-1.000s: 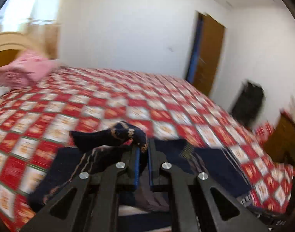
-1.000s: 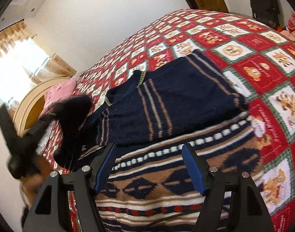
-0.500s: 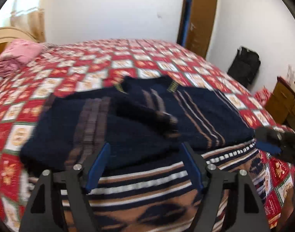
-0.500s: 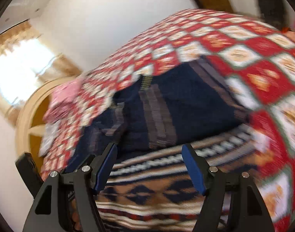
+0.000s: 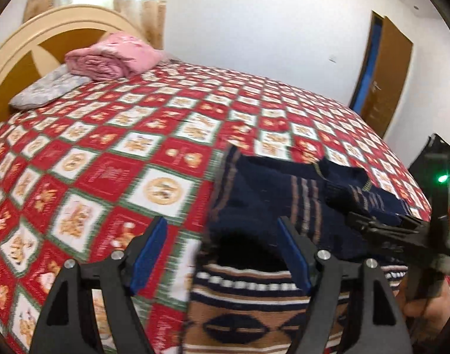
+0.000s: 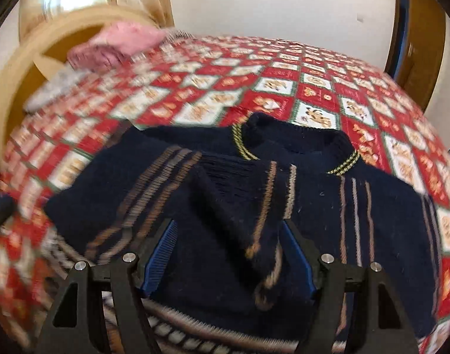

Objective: Fold small clothes

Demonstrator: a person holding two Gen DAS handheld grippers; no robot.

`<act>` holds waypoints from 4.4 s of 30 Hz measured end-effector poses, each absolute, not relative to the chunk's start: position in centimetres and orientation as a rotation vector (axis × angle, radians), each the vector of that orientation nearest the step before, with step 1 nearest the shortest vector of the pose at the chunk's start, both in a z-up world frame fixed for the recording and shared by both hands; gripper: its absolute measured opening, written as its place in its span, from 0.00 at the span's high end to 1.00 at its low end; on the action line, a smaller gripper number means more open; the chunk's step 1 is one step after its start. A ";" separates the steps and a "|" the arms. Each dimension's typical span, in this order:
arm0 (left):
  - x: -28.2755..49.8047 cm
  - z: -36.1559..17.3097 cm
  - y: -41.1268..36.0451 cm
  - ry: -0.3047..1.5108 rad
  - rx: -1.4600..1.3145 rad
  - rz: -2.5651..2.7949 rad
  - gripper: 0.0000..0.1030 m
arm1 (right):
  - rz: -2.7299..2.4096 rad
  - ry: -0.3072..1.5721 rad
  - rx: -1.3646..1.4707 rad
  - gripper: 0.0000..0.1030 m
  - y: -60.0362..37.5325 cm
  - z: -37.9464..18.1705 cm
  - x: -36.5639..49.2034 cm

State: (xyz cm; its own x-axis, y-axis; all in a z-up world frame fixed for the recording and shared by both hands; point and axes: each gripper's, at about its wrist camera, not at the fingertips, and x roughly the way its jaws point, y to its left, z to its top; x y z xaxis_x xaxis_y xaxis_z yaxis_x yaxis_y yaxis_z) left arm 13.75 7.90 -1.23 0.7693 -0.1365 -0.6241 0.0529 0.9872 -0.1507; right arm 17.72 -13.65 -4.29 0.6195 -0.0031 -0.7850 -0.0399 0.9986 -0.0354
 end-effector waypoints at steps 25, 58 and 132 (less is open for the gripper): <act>14.6 -2.6 4.9 0.751 -0.106 -0.157 0.25 | 0.051 0.811 0.812 0.59 -34.8 -6.6 5.4; 15.4 -4.6 6.7 0.841 -0.192 -0.097 0.24 | 0.429 0.497 1.025 0.58 -28.3 -0.7 3.3; -5.5 -12.5 9.2 1.283 -0.079 -0.734 0.86 | 0.283 1.218 0.807 0.60 -24.1 -13.1 -20.6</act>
